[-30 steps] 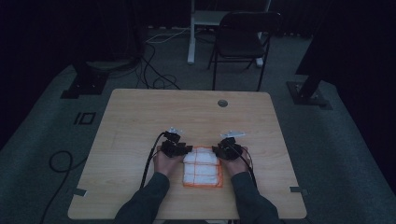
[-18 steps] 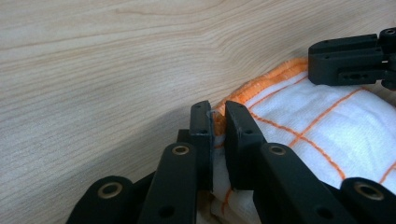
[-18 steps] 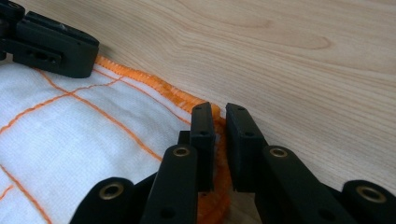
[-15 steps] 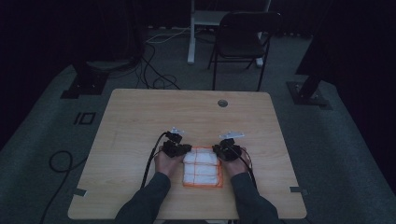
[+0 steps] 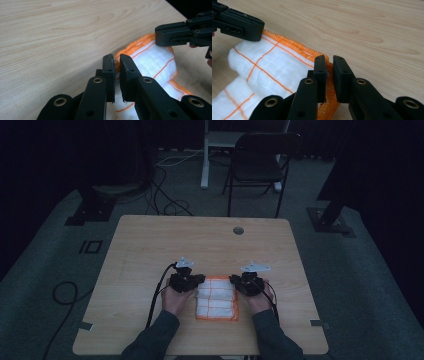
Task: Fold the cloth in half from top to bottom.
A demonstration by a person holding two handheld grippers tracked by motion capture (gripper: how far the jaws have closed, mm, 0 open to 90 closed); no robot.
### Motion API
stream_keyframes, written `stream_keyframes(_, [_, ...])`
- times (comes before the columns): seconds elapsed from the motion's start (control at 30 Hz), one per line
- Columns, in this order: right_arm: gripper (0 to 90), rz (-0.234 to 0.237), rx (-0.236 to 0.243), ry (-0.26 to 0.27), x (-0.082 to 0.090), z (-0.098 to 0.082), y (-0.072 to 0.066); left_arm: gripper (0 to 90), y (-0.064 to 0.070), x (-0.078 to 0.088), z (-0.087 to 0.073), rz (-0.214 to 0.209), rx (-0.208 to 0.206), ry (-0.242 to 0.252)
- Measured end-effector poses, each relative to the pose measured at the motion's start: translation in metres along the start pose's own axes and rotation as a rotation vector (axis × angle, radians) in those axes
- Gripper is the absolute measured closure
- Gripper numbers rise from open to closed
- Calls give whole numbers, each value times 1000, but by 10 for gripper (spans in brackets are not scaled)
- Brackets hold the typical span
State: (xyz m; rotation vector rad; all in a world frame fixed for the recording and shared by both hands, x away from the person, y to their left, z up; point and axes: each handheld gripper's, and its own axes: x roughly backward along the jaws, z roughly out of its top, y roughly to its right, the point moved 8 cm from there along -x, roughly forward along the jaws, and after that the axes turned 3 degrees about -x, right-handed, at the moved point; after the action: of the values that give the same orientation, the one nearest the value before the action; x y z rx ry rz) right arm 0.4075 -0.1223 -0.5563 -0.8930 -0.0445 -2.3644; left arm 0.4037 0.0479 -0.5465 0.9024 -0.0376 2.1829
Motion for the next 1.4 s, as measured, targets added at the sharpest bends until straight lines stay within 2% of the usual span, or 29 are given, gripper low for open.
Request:
stream_keyframes(0.13, [815,9,4,4,5,-2,-3,839,5,5,-2,-7,-11,9])
stream_keyframes(0.17, [811,30,-5,14,13,-6,-8,836,9,10,-6,-17,-21,12])
stream_keyframes(0.27, [808,41,-1,18,17,-10,-11,834,12,14,-9,-25,-22,20])
stream_keyframes(0.43, [803,69,6,18,27,-20,-20,833,24,24,-23,-41,-31,21])
stream_keyframes(0.6, [792,90,18,21,35,-27,-25,827,29,30,-32,-54,-27,28])
stream_keyframes(0.9, [780,123,9,14,43,-35,-29,806,36,37,-42,-63,-18,32])
stream_keyframes(0.97, [762,131,11,14,45,-38,-30,785,39,41,-47,-71,-20,34])
stream_keyframes(1.07, [699,176,3,25,54,-43,-32,762,44,50,-52,-85,-18,43])
stream_keyframes(1.1, [699,176,3,25,54,-43,-32,751,44,50,-52,-85,-18,43])
stream_keyframes(1.2, [644,210,-17,86,65,-36,-31,741,44,58,-52,-79,-20,62])
stream_keyframes(1.27, [634,207,-19,99,66,-34,-30,733,42,61,-51,-71,-18,76])
stream_keyframes(1.33, [617,194,-32,135,69,-27,-26,728,39,64,-49,-62,-13,91])
stream_keyframes(1.4, [617,192,-36,138,68,-25,-26,727,36,64,-48,-55,-11,93])
